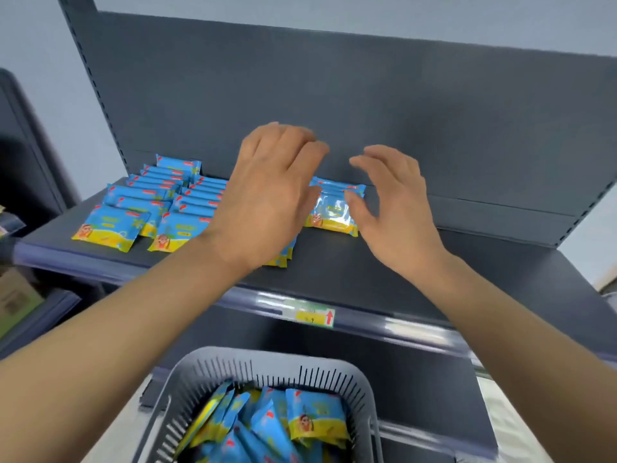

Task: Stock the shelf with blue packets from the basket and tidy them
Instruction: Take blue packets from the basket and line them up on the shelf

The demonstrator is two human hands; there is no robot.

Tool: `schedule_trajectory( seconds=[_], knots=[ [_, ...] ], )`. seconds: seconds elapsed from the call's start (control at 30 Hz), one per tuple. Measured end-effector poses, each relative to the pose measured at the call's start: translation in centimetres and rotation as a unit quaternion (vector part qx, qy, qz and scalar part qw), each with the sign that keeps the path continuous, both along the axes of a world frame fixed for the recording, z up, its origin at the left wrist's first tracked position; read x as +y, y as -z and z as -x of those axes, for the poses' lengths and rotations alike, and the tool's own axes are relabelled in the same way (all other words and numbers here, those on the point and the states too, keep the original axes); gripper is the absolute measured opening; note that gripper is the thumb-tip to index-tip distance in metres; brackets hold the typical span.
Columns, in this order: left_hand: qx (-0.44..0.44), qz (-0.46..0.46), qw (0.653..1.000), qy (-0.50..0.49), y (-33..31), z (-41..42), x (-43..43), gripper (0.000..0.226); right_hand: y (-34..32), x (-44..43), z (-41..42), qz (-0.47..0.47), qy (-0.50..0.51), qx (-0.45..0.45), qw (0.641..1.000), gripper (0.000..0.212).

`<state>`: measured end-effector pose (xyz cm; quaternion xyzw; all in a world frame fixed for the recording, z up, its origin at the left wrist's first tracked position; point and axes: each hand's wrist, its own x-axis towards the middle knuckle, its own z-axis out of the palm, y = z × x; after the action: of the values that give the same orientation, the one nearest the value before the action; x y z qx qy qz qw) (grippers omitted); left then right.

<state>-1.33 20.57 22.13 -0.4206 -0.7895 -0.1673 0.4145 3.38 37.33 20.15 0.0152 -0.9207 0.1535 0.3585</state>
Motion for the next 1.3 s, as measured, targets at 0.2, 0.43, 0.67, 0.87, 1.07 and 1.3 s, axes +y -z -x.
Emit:
schedule_trajectory(
  seconds=[0.2, 0.43, 0.67, 0.87, 1.07, 1.3],
  knots=[
    [-0.041, 0.028, 0.998, 0.049, 3.5, -6.2, -4.9, 0.034, 2.3, -4.4, -6.2, 0.014, -0.009, 0.005, 1.0, 0.039],
    [-0.167, 0.135, 0.974, 0.066, 12.7, -8.6, -7.8, 0.034, 11.6, -8.3, -9.5, 0.036, -0.019, -0.148, 0.988, 0.038],
    [-0.326, 0.198, 0.924, 0.024, 22.8, -8.3, -10.7, 0.035, 21.1, -9.1, -9.8, 0.053, -0.017, -0.351, 0.935, 0.04],
    [-0.391, 0.302, 0.869, -0.02, 29.8, -7.2, -12.4, 0.048, 27.8, -9.1, -9.4, 0.076, -0.029, -0.541, 0.837, 0.047],
    [-0.421, 0.372, 0.827, -0.015, 33.5, -6.5, -12.1, 0.054, 31.4, -9.3, -8.3, 0.131, -0.017, -0.603, 0.787, 0.039],
    [-0.449, 0.449, 0.773, -0.024, 35.8, -6.3, -11.7, 0.055, 33.5, -10.0, -7.4, 0.168, -0.02, -0.593, 0.788, 0.012]
  ],
)
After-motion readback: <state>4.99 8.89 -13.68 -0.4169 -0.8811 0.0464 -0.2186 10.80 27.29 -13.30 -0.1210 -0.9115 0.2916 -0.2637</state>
